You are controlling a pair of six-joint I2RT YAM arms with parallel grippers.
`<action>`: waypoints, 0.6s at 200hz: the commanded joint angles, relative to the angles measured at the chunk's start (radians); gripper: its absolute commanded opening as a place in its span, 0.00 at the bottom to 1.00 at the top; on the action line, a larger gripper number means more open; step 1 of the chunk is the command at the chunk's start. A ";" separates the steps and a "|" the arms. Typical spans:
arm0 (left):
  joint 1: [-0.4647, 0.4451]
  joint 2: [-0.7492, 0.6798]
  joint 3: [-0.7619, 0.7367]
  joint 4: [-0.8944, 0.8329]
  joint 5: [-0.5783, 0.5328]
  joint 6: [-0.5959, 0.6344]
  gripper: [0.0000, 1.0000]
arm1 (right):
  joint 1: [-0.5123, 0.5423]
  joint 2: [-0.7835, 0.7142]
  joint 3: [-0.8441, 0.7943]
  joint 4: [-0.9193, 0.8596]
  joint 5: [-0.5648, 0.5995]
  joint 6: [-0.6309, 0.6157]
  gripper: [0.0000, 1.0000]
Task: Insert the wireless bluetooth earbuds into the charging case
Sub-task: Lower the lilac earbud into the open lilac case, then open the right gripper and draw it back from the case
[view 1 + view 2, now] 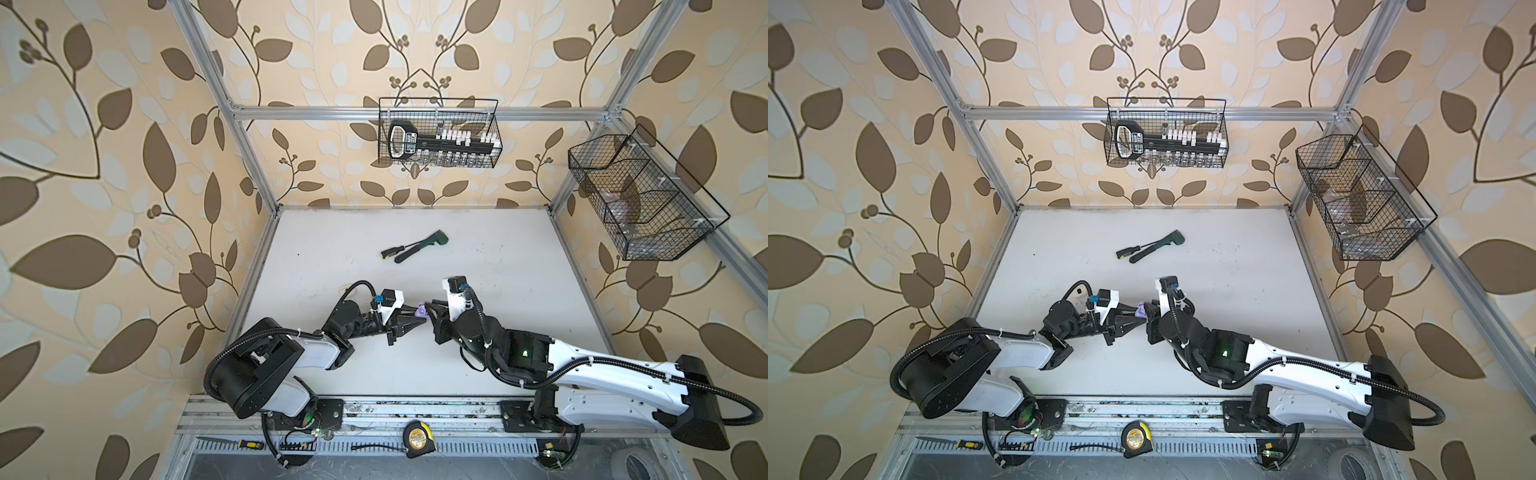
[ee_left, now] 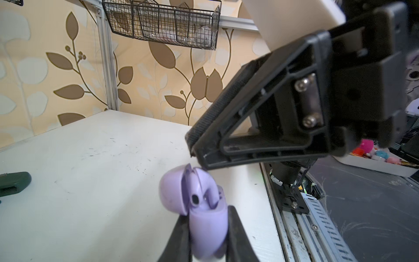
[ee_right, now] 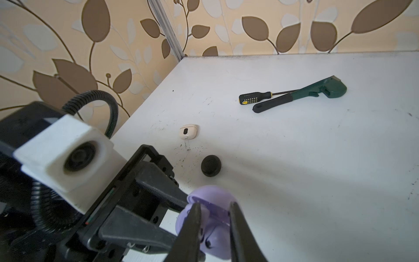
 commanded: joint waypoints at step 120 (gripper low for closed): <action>-0.023 -0.045 -0.026 0.075 0.017 0.095 0.00 | 0.075 -0.116 -0.028 -0.011 0.054 -0.001 0.14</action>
